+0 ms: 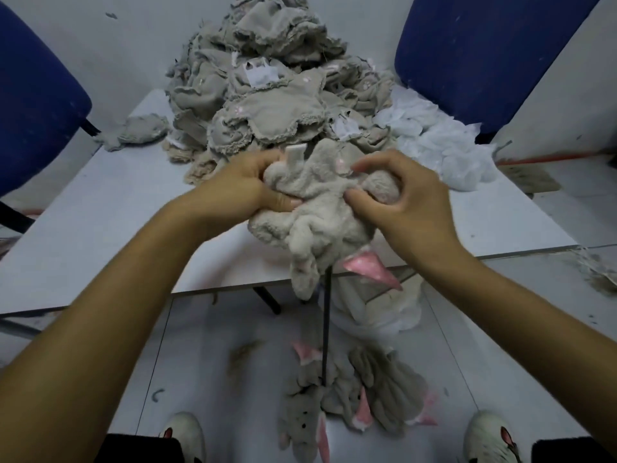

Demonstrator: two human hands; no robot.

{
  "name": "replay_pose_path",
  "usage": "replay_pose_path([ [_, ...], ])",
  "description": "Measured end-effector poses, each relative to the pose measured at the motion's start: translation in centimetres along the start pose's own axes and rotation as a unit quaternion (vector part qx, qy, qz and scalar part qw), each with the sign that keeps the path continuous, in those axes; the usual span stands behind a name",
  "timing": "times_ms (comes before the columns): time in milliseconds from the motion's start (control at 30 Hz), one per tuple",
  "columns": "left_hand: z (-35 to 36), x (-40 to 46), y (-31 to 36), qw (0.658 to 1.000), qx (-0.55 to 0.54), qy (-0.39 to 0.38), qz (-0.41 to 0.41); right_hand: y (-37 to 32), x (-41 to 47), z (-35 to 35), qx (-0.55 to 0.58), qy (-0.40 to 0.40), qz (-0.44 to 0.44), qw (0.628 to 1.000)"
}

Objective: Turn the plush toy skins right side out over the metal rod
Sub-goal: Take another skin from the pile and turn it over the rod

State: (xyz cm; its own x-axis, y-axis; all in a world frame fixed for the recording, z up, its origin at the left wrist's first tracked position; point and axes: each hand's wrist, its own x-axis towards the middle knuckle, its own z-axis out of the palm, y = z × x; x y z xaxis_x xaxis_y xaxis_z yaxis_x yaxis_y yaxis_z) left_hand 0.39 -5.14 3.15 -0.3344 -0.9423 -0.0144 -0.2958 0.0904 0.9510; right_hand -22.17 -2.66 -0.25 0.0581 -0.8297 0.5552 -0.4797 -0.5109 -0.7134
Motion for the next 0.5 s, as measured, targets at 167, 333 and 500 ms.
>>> replay_pose_path([
  [167,1.9,1.4,-1.7,0.987,0.122,0.082,-0.069,0.8,2.7,2.0,0.041,-0.057,0.075,0.995],
  [333,1.3,1.5,-0.8,0.989,-0.070,0.133,-0.014,-0.2,3.9,1.6,0.120,-0.041,0.031,0.991],
  [500,0.1,1.1,0.6,0.955,-0.275,0.083,0.070,-1.5,5.6,0.7,0.219,0.017,-0.006,0.976],
])
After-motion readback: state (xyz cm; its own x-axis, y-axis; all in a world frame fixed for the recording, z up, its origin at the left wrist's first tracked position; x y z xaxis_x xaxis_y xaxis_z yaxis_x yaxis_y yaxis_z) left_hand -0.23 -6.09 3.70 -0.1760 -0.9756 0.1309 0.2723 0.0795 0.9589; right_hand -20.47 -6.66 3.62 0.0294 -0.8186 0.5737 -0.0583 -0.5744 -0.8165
